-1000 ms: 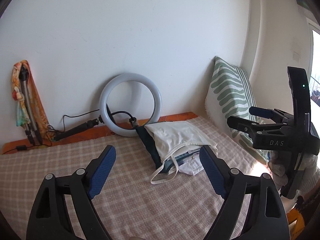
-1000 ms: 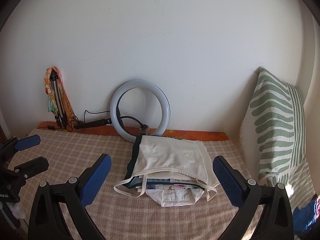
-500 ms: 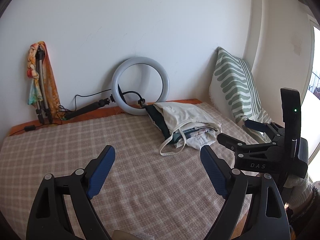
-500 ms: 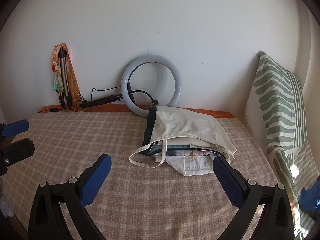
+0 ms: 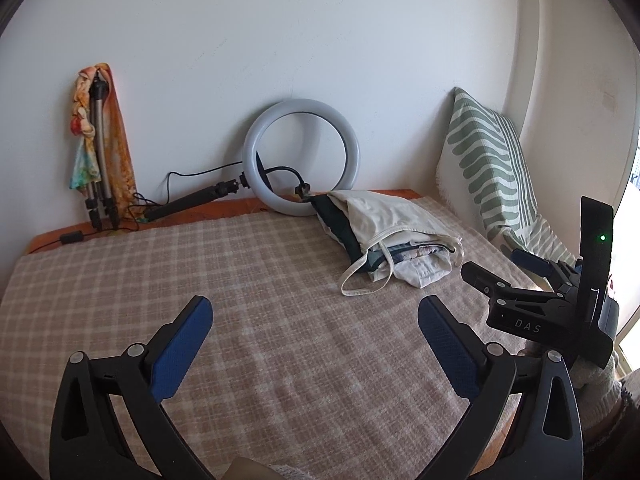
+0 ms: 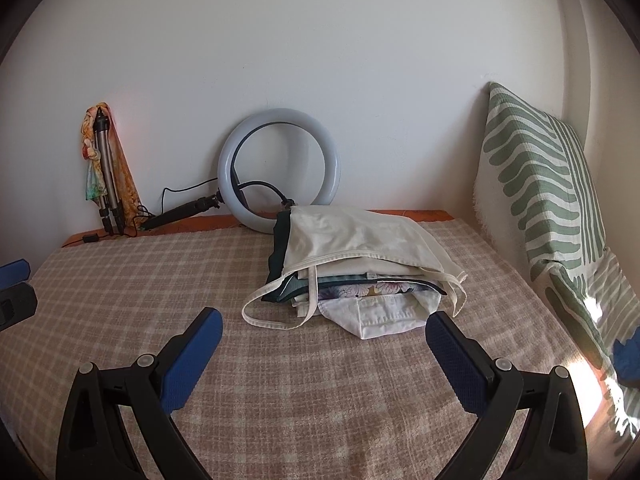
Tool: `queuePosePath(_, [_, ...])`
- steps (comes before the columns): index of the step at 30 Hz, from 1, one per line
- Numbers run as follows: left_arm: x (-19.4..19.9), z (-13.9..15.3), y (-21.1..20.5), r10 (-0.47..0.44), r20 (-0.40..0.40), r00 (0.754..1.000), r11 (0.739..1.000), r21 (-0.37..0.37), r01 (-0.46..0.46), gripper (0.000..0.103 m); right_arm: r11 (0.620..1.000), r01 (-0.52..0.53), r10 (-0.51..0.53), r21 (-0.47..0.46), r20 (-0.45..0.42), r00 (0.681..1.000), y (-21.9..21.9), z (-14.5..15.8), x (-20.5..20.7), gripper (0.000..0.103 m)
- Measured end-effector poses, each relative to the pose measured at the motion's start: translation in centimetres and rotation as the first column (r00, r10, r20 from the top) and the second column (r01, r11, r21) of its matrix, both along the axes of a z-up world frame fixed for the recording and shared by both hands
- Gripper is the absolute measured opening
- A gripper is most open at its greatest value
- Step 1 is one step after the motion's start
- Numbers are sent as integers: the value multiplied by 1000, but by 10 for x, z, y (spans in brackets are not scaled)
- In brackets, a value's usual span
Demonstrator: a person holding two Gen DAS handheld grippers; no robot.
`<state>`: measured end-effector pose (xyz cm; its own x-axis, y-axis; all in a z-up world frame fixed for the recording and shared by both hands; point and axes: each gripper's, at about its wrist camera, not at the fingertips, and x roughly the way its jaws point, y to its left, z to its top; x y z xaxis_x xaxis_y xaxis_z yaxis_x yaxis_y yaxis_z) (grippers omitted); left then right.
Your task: Fold small clothes
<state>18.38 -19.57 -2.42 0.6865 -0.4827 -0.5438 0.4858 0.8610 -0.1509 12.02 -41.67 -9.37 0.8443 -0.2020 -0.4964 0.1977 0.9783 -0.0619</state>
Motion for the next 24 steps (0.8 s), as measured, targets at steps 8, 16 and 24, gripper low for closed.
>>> queuePosePath(8, [-4, -16, -6, 1, 14, 1000, 997, 82, -2, 102, 1000, 26, -27, 15, 20, 999, -2, -9, 0, 103])
queuePosePath(16, [-6, -23, -9, -13, 6, 1000, 991, 133, 12, 102, 999, 37, -37, 14, 22, 999, 2, -13, 3, 103])
queuePosePath(24, [-4, -28, -7, 6, 1, 1000, 985, 172, -6, 102, 999, 40, -41, 18, 22, 999, 4, -16, 3, 103])
